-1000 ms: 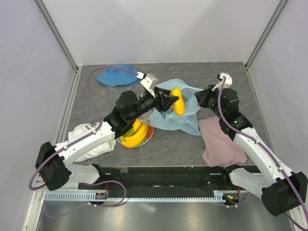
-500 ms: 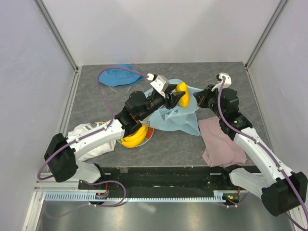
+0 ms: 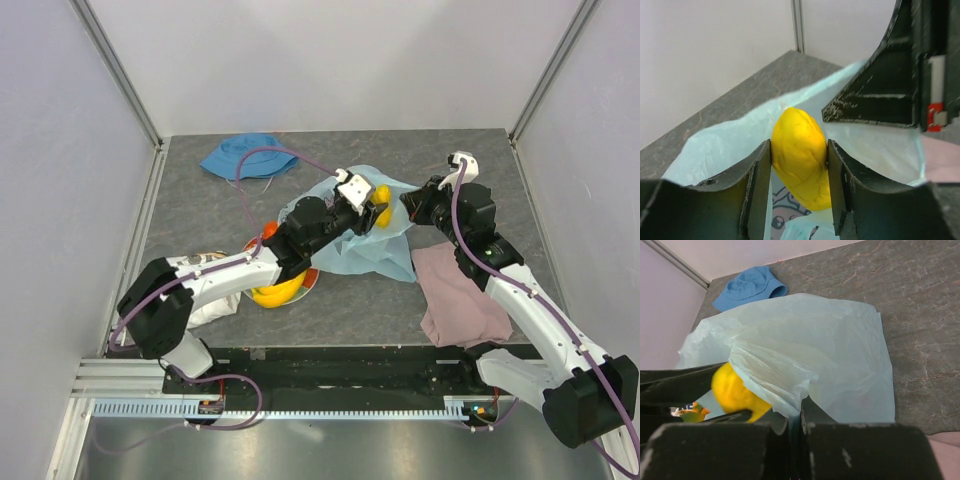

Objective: Place the fruits into the plastic bag

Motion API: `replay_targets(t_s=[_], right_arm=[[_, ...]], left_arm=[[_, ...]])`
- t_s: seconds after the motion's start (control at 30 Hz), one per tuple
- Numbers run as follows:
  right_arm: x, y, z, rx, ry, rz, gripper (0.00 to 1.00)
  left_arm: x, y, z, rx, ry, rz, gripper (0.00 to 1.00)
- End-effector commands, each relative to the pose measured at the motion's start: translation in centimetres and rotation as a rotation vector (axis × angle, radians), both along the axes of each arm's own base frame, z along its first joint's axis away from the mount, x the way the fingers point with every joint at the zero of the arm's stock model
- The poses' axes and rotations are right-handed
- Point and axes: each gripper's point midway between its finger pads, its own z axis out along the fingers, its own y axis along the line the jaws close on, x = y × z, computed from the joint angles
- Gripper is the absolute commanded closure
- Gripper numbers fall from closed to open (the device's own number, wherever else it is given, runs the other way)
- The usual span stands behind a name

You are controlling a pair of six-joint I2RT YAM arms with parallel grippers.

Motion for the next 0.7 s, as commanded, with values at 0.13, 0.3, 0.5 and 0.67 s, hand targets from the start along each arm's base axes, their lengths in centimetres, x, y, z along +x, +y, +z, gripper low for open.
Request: replay_targets(t_s=[0.13, 0.3, 0.5, 0.67], right_arm=[[0.1, 0.7, 1.9, 0.046, -0.042, 0.028, 1.00], [0.1, 0.9, 1.5, 0.047, -0.029, 0.037, 1.00], [0.1, 0.8, 0.8, 0.040, -0.013, 0.033, 1.00], [0.1, 0.8, 0.2, 0.038, 0.001, 0.030, 1.00]], left_arm=[[2.5, -1.0, -3.2, 0.113, -0.023, 0.087, 0.71], [3.7, -1.5, -7.1, 0.154, 0.070, 0.123, 0.71], [2.8, -2.2, -8.8, 0.149, 0.137, 0.073, 0.66], [2.8, -1.8, -9.6, 0.141, 0.193, 0.077, 0.48]])
